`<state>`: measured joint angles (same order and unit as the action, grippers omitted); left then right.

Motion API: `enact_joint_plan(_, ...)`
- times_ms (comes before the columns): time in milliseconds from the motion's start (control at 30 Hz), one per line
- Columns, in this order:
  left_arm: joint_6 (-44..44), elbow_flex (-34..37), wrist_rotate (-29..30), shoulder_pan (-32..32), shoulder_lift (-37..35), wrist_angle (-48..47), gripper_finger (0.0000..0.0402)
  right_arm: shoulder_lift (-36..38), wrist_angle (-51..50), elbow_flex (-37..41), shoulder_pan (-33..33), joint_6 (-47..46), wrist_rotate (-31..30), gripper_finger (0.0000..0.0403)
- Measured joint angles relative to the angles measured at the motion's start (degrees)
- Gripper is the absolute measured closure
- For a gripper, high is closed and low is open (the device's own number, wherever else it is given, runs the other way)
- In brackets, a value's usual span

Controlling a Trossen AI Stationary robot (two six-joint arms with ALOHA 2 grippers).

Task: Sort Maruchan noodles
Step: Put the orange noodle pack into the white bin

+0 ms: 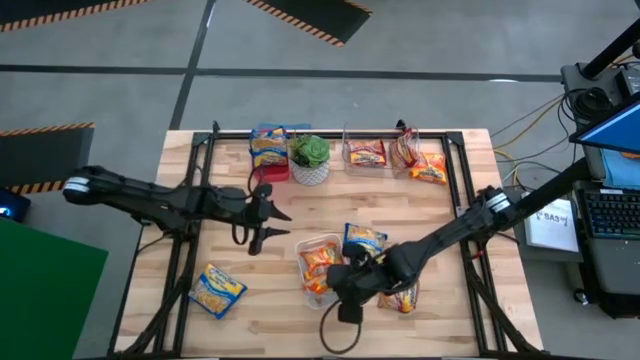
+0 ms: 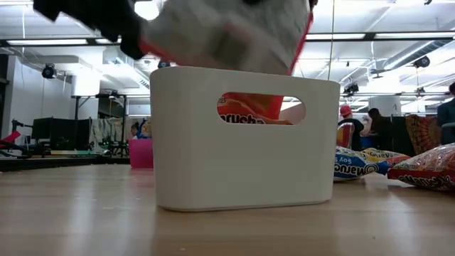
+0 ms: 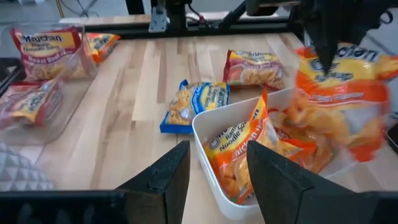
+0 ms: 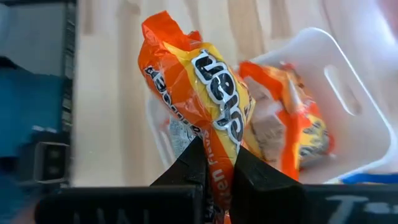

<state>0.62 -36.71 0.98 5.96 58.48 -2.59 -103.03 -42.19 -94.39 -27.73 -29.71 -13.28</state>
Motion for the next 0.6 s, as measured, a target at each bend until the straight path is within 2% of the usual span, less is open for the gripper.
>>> enact_joint_plan(133, 0.2, 6.5, 0.0, 0.0, 1.8, 11.4, 0.0261, -1.0, -1.7, 0.0, 0.3, 1.1, -2.5, 0.0384)
enact_joint_plan(333, 1.9, 12.7, 0.0, 0.0, 5.8, 23.0, 0.0261, -0.7, -2.4, 0.0, 0.7, 1.1, -2.9, 0.0384)
enact_joint_plan(433, 2.0, 14.3, 0.1, 0.0, 9.0, 28.6, 0.0261, -0.1, -2.5, 0.0, 0.6, 1.1, -3.2, 0.0384)
enact_joint_plan(600, 2.1, 14.0, 0.1, 0.0, 14.8, 31.0, 0.0261, -0.8, -3.3, 0.0, 0.7, 2.8, -4.3, 0.0384)
